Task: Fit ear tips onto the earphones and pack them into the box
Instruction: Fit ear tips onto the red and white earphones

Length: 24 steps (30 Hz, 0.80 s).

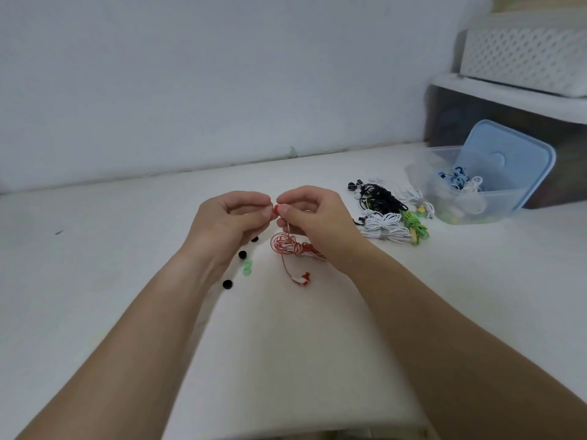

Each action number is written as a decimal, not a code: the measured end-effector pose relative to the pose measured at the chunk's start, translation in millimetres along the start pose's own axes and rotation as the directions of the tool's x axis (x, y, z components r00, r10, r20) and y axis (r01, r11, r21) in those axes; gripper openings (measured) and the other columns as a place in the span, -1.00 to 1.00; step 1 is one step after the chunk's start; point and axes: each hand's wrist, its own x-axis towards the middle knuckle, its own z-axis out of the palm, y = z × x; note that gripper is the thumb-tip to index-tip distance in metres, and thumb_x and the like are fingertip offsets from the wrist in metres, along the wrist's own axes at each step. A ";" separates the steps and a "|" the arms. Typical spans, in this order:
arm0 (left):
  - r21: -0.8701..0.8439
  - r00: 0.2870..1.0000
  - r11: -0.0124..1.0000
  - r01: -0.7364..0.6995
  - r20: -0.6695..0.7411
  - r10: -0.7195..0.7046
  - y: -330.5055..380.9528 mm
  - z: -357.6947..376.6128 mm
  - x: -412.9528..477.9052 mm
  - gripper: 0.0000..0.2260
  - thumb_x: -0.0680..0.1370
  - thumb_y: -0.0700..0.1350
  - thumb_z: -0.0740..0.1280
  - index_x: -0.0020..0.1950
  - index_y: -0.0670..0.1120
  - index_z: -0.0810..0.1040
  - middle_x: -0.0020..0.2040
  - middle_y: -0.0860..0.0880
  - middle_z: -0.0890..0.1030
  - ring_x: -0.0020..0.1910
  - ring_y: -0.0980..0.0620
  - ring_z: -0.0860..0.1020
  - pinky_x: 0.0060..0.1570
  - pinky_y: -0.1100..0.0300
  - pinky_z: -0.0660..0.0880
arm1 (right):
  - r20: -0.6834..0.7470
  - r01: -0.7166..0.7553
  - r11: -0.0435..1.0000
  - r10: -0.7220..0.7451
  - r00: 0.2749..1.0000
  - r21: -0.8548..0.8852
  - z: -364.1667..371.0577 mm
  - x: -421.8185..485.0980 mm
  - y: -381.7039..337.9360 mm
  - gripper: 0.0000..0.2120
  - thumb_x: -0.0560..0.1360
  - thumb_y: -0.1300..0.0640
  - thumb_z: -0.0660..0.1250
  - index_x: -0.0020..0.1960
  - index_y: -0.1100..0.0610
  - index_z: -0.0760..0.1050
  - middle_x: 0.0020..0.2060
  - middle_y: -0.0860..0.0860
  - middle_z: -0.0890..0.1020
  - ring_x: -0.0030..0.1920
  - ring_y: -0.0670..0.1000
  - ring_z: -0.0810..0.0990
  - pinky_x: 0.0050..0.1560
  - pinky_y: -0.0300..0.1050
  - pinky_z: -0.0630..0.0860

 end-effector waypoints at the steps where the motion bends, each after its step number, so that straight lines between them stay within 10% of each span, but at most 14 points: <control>1: 0.019 1.000 1.000 -0.008 0.003 0.008 -0.7 0.3 0.1 -0.85 0.48 -0.37 0.45 0.01 -0.19 0.66 -0.03 -0.21 0.72 0.02 -0.10 0.71 -0.03 0.25 0.62 | -0.003 -0.005 1.000 0.005 1.000 0.000 -0.1 -0.1 -0.4 -0.91 0.53 0.33 0.41 0.04 0.25 0.60 -0.25 0.17 0.67 -0.19 0.10 0.64 -0.04 -0.01 0.61; 24: -0.026 0.999 1.000 -0.002 0.034 0.002 -3.0 -0.5 -2.2 -0.83 0.51 -0.39 0.39 0.02 -0.18 0.67 -0.12 -0.14 0.74 -0.05 -0.01 0.72 -0.08 0.31 0.60 | -0.001 -0.002 0.999 0.002 1.000 -0.035 -4.3 0.7 -0.8 -0.89 0.53 0.32 0.41 -0.03 0.15 0.65 -0.15 0.30 0.69 -0.17 0.11 0.62 0.10 0.12 0.62</control>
